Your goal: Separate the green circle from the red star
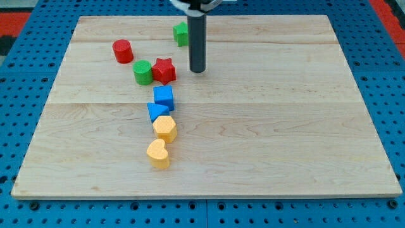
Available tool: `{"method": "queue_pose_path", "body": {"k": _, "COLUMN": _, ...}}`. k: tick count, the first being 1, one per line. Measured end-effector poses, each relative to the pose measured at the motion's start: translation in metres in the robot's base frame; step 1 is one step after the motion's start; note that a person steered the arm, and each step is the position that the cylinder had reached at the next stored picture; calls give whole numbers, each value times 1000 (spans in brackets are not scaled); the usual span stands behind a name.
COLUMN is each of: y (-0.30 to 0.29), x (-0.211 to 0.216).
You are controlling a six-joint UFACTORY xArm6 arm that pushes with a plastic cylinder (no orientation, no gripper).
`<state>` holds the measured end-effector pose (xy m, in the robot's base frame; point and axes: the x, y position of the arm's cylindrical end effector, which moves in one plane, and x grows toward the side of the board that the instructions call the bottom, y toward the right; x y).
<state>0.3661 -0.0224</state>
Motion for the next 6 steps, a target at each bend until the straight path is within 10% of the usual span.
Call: {"method": "queue_pose_path", "body": {"k": 6, "y": -157, "x": 20}}
